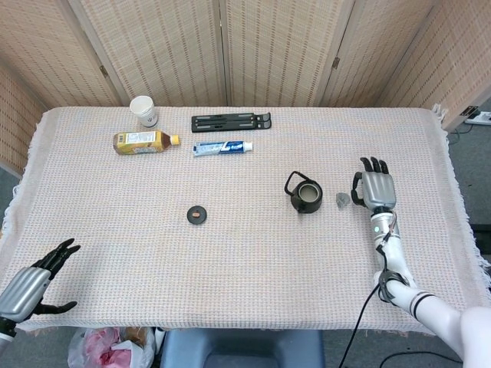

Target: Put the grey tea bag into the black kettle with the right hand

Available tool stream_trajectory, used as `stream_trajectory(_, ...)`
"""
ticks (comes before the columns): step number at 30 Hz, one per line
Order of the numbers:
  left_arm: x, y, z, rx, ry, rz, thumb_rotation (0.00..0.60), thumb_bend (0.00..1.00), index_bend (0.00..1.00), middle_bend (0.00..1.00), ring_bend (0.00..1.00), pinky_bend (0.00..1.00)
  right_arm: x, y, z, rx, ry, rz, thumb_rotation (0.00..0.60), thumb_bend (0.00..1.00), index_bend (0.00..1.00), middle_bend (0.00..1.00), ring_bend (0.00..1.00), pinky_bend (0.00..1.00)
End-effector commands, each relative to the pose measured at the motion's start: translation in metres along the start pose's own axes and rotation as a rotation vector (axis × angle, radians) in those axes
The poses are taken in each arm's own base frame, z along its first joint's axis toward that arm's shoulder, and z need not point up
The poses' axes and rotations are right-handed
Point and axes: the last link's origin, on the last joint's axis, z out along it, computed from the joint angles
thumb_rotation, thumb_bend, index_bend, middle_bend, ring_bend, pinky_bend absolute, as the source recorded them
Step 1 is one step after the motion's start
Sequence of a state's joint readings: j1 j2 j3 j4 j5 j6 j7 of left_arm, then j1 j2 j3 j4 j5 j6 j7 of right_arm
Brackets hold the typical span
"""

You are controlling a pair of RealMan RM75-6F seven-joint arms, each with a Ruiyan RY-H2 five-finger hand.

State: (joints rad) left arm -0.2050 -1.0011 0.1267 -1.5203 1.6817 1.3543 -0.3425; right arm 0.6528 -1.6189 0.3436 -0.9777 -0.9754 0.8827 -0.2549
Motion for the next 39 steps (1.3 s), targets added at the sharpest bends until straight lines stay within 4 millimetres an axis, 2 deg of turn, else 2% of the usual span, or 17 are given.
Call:
stream_trajectory(1,-0.002,0.001,0.000,0.003,0.000,0.003,0.600,0.10,0.00,0.01,0.14,0.33,0.036,-0.005,-0.012,0.035,0.075,-0.005,0.600,0.41,0.66,0.10,0.00,0.00)
stream_trajectory(6,-0.004,0.003,0.002,0.007,-0.007,0.012,0.600,0.10,0.00,0.01,0.14,0.33,0.060,-0.017,-0.023,0.066,0.109,-0.008,0.600,0.41,0.66,0.10,0.00,0.00)
stream_trajectory(12,-0.003,0.003,0.001,0.010,-0.004,0.011,0.600,0.10,0.00,0.01,0.14,0.33,0.079,-0.032,-0.029,0.093,0.142,-0.004,0.600,0.41,0.66,0.10,0.00,0.00)
stream_trajectory(33,0.003,-0.003,0.001,0.027,0.009,-0.017,0.600,0.10,0.00,0.01,0.14,0.33,0.117,-0.076,-0.026,0.164,0.220,0.041,0.600,0.41,0.66,0.11,0.00,0.00)
stream_trajectory(39,0.006,-0.005,0.001,0.034,0.016,-0.027,0.600,0.10,0.00,0.01,0.14,0.33,0.122,-0.091,-0.022,0.187,0.220,0.042,0.600,0.41,0.66,0.11,0.00,0.00)
